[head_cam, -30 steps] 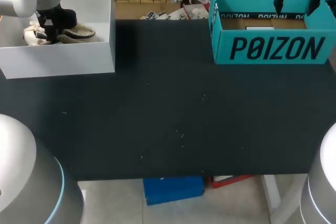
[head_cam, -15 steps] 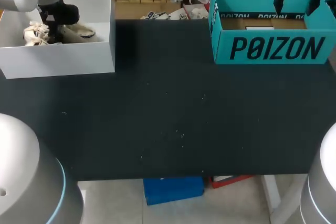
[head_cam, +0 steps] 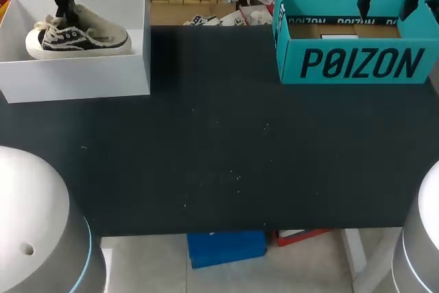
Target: Take the shoe out of the shoebox, open the shoe tongue, remove and reinsert the insole, then place the shoe into the shoebox
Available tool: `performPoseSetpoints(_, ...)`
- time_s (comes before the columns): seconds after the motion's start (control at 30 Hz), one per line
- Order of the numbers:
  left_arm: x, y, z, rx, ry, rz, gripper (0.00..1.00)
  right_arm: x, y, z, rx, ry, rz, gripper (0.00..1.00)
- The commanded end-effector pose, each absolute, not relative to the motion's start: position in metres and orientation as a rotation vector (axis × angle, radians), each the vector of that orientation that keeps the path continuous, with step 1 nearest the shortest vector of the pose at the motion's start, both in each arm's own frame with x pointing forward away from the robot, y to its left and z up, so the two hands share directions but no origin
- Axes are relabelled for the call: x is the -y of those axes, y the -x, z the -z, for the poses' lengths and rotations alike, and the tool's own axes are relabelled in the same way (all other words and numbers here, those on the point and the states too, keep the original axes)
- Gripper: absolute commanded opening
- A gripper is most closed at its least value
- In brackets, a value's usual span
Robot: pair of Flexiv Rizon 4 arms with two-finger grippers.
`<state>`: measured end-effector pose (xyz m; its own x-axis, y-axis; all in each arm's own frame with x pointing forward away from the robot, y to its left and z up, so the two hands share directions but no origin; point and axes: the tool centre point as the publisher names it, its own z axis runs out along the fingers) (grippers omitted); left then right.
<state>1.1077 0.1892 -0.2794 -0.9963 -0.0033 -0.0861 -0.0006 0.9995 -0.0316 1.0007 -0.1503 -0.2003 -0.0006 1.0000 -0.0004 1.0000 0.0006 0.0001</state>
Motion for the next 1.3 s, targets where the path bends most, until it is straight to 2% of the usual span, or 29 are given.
performPoseSetpoints(0.03, -0.18, -1.093, 0.207, -3.031, 0.01, 0.071, 0.0, 0.15, -1.001, 0.2, -2.221, -2.221, 0.001, 1.0)
performPoseSetpoints(0.23, -0.152, -1.079, 0.163, -3.013, 0.005, 0.15, 0.0, 0.15, -1.001, 0.2, -2.221, -2.221, 0.001, 1.0)
performPoseSetpoints(0.5, -0.078, -1.037, 0.142, -3.014, -0.083, 0.163, 0.0, 0.15, -1.001, 0.2, -2.221, -2.221, 0.001, 1.0)
performPoseSetpoints(0.87, 0.028, -0.977, 0.165, -3.074, -0.139, 0.154, 0.0, 0.15, -1.001, 0.2, -2.221, -2.221, 0.001, 1.0)
performPoseSetpoints(1.3, 0.104, -0.931, 0.21, -3.143, -0.115, 0.158, 0.0, 0.15, -1.001, 0.2, -2.221, -2.221, 0.001, 1.0)
